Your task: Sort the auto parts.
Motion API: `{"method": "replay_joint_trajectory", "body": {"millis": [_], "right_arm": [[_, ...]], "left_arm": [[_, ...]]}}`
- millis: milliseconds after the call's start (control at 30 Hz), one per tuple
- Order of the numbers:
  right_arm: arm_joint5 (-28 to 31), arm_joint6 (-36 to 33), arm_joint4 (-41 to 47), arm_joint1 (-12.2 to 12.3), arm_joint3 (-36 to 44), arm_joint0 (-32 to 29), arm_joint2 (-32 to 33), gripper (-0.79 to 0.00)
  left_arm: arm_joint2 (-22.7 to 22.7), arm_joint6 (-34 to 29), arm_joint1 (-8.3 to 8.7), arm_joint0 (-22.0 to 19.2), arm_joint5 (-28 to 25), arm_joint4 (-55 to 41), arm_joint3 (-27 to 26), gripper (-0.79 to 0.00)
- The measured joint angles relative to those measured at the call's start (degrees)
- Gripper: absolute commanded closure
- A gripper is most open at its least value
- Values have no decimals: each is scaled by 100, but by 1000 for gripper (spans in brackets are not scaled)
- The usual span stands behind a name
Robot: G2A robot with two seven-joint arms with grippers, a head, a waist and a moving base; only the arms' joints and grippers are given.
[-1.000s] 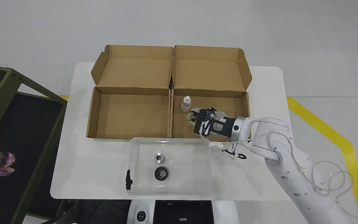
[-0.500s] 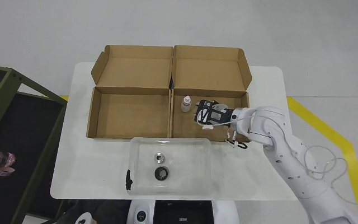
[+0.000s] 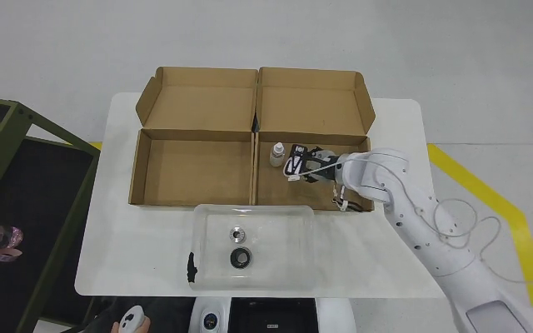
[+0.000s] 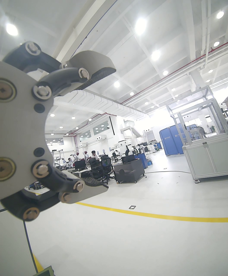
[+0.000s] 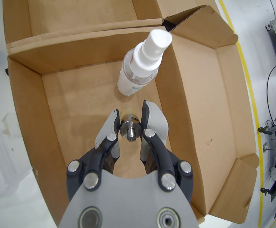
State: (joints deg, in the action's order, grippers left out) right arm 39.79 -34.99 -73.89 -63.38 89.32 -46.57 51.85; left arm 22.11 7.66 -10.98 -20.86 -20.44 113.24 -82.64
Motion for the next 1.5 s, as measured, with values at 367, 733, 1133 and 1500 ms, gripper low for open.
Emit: {"method": "replay_joint_trajectory", "body": {"millis": [367, 733, 1133, 1500], "right_arm": [[-63, -145, -34, -148, -449, 285, -354, 0], [-67, -215, -46, -240, -655, 412, -502, -194], [-73, -198, 43, -238, -451, 331, -348, -354], [68, -184, 289, 2, 542, -387, 463, -372]], "left_arm": [[0, 0, 0, 0, 0, 0, 0, -785], [0, 0, 0, 0, 0, 0, 0, -785], [0, 0, 0, 0, 0, 0, 0, -785], [0, 0, 0, 0, 0, 0, 0, -785]]}}
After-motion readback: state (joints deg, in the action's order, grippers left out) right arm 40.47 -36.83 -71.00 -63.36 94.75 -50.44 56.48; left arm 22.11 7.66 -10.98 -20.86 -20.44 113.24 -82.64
